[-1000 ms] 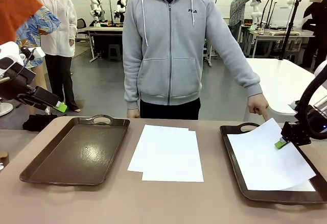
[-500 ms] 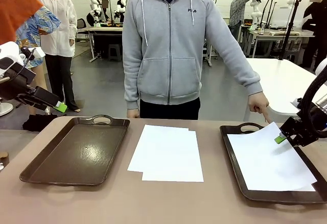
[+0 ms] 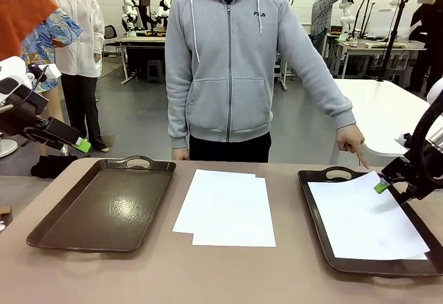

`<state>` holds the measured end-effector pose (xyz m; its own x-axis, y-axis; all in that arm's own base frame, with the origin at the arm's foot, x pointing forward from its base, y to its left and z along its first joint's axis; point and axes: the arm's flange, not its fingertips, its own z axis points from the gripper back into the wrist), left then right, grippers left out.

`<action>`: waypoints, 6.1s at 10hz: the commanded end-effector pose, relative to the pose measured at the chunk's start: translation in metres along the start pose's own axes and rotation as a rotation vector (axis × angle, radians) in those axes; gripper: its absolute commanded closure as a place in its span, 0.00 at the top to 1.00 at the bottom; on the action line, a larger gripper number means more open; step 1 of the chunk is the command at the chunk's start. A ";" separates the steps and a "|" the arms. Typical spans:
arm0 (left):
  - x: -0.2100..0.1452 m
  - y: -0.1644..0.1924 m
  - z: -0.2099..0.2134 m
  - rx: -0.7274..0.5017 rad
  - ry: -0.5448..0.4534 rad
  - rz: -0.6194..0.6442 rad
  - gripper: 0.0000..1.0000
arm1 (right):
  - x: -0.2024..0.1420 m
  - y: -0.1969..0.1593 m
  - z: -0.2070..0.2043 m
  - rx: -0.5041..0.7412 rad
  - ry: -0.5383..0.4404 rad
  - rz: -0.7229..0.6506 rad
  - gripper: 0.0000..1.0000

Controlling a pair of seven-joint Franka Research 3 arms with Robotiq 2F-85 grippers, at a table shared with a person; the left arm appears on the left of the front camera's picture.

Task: Sort the A4 documents.
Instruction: Place the A4 Paper in the designated Handle tray, then receive the A4 Paper.

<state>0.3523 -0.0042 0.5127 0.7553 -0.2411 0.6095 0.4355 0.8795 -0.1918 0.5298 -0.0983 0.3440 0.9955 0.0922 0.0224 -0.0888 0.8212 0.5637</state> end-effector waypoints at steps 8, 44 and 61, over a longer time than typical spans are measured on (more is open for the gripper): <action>-0.001 0.001 -0.001 -0.009 -0.001 0.004 1.00 | 0.001 0.002 0.002 -0.008 -0.011 -0.003 1.00; -0.001 0.001 -0.001 -0.009 -0.001 0.004 1.00 | -0.097 0.190 0.096 0.117 -0.290 0.932 1.00; -0.001 0.001 -0.001 -0.009 -0.001 0.004 1.00 | -0.097 0.190 0.096 0.117 -0.290 0.932 1.00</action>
<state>0.3523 -0.0042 0.5127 0.7554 -0.2411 0.6093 0.4353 0.8797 -0.1916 0.4201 -0.0071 0.5276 0.5035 0.5196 0.6903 -0.8517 0.4328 0.2954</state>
